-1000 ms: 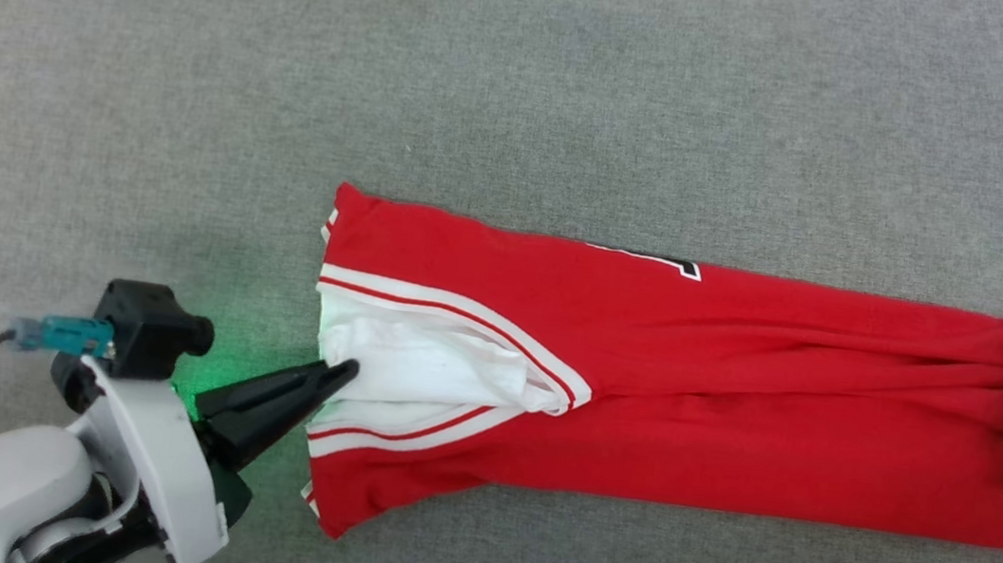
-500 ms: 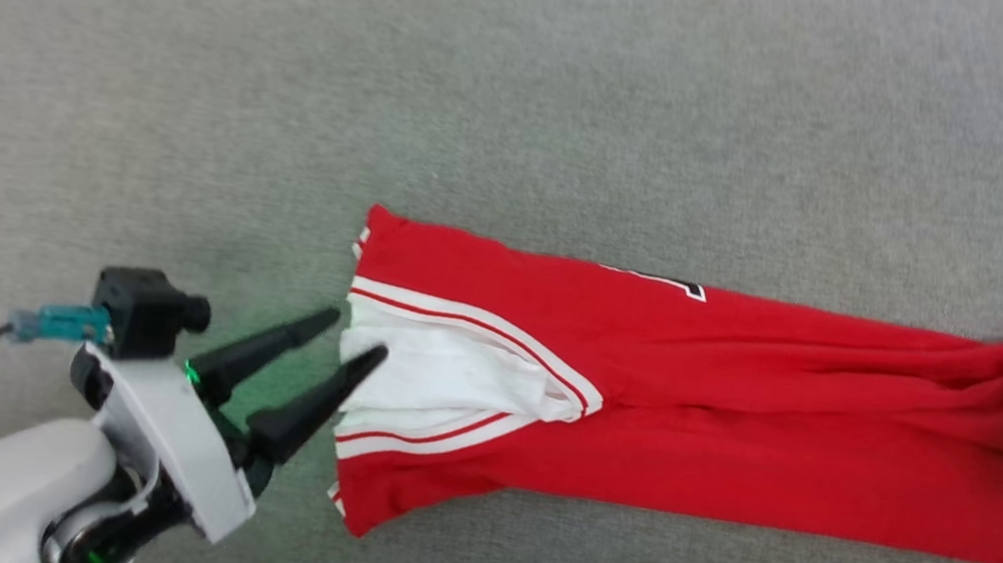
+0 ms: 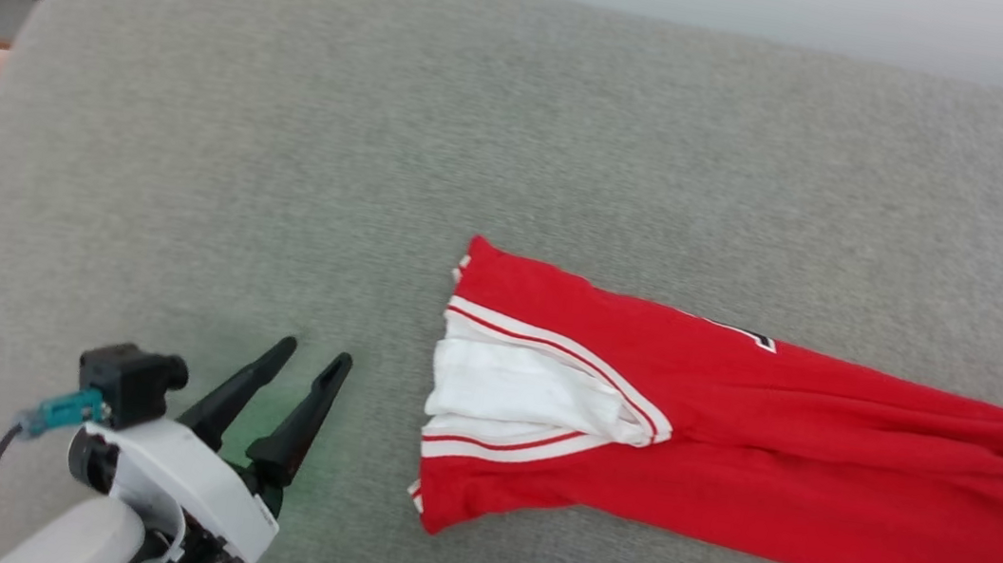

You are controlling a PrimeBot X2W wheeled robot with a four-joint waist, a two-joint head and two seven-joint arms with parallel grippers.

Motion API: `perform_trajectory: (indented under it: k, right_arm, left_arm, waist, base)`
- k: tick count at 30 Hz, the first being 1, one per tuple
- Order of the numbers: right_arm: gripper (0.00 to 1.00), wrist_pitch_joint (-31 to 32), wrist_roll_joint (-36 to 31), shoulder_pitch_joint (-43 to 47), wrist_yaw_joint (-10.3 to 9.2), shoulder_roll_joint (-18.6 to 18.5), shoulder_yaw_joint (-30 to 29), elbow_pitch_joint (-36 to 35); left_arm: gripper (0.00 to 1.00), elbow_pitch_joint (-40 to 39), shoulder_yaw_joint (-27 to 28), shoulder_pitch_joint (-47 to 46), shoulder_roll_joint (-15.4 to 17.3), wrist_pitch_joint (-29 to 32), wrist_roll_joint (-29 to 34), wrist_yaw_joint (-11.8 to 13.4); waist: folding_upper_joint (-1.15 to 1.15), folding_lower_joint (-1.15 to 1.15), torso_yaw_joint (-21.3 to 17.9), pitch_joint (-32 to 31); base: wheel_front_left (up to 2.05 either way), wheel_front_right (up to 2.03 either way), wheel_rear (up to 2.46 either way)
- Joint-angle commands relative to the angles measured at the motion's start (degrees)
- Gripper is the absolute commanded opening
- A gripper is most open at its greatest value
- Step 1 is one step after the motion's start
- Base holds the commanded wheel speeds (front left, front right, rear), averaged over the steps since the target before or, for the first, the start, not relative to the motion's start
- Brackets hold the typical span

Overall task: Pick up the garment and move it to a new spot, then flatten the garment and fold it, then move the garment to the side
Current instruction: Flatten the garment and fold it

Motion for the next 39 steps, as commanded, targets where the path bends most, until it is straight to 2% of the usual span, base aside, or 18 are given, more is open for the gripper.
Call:
perform_trajectory:
  k: [1, 11, 21, 31, 39]
  right_arm:
    - [1.0, 0.7, 0.9, 1.0, 0.0, 0.2, -1.0, 0.2]
    - [1.0, 5.7, 1.5, 4.2, 0.0, 1.3, -6.0, 1.2]
    - [1.0, 14.3, 0.7, 2.3, 0.0, 2.1, -8.5, 1.4]
    - [1.0, 18.9, -6.0, -2.8, 0.0, 5.3, -12.1, 3.9]
    - [1.0, 24.3, -11.5, -5.7, 0.0, 9.8, -13.4, 5.9]
  left_arm:
    - [1.0, 0.5, 2.1, 1.6, -1.3, 0.1, 1.2, -0.2]
    - [1.0, 2.6, 13.6, 6.9, -7.6, 0.1, 13.2, -1.5]
    - [1.0, 0.5, 24.5, 9.6, -12.6, 0.0, 30.6, -1.4]
    - [1.0, -0.1, 27.8, 9.9, -16.5, 0.0, 35.3, -2.0]
    - [1.0, -0.6, 26.5, 8.1, -16.9, 0.0, 35.4, -2.0]
  waist:
    - [0.0, 0.0, 2.3, -1.8]
    - [0.0, 0.0, 4.4, -2.8]
    - [0.0, 0.0, 3.6, -3.0]
    - [0.0, 0.0, 4.3, -1.9]
    - [0.0, 0.0, 5.2, 0.8]
  base:
    - [0.0, 0.0, 0.0]
    - [0.0, 0.0, 0.0]
    - [0.0, 0.0, 0.0]
    - [0.0, 0.0, 0.0]
    - [0.0, 0.0, 0.0]
